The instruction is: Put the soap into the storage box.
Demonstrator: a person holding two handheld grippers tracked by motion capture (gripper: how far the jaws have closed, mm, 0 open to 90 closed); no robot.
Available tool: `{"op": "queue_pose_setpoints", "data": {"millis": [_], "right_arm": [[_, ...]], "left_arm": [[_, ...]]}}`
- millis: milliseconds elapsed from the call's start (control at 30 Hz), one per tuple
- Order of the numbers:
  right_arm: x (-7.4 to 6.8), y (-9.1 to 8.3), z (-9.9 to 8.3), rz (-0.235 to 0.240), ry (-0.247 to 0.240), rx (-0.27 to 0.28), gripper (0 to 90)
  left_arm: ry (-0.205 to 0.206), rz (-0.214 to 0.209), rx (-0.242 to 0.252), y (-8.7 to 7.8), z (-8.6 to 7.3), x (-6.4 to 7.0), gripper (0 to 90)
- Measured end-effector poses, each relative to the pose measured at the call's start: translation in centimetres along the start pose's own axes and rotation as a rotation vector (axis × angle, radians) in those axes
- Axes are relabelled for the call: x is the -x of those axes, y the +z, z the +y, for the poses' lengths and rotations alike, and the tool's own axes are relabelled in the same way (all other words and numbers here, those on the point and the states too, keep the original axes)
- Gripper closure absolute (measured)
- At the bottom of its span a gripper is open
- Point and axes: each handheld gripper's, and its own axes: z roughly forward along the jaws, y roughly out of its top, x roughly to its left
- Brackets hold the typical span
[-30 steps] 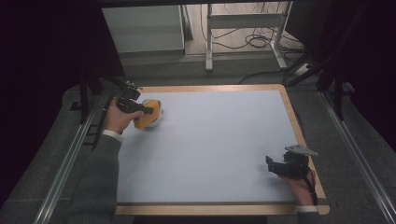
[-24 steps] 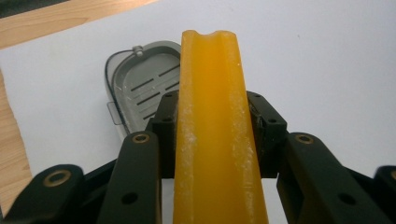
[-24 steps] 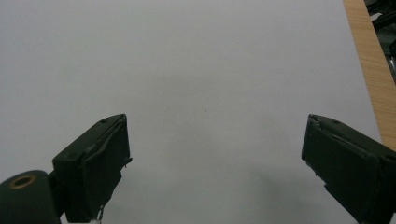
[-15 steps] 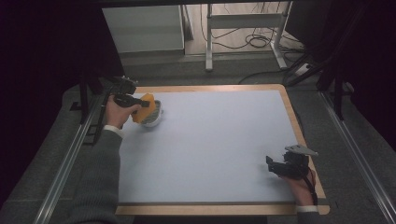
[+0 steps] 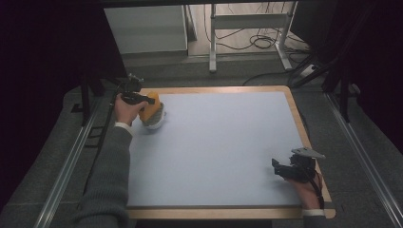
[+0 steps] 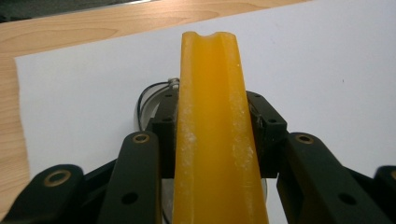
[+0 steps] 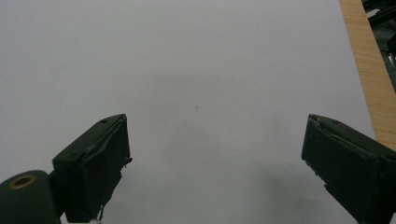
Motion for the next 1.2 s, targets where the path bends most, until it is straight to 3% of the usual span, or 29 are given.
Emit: {"op": "queue_pose_setpoints", "data": {"millis": [333, 700, 867, 1000, 1200], "right_arm": [[0.1, 0.1, -0.1, -0.004, 0.003, -0.007, 7.8], [0.0, 0.1, -0.1, -0.002, 0.000, -0.009, 7.8], [-0.1, 0.1, -0.1, 0.000, -0.004, -0.009, 7.8], [0.0, -0.1, 0.0, -0.005, 0.003, -0.002, 7.8], [0.0, 0.0, -0.1, -0.003, -0.005, -0.005, 7.8]], "left_arm": [[-0.037, -0.007, 0.003, 2.0, -0.4, 0.1, 61.3], [0.000, 0.006, -0.019, 2.0, -1.1, 0.3, 58.2], [0.018, 0.018, -0.033, 2.0, -1.3, 0.3, 51.5], [0.031, 0.030, -0.026, 1.7, -1.5, 0.3, 40.1], [0.041, 0.045, 0.011, -0.1, -1.6, 0.0, 28.5]]}}
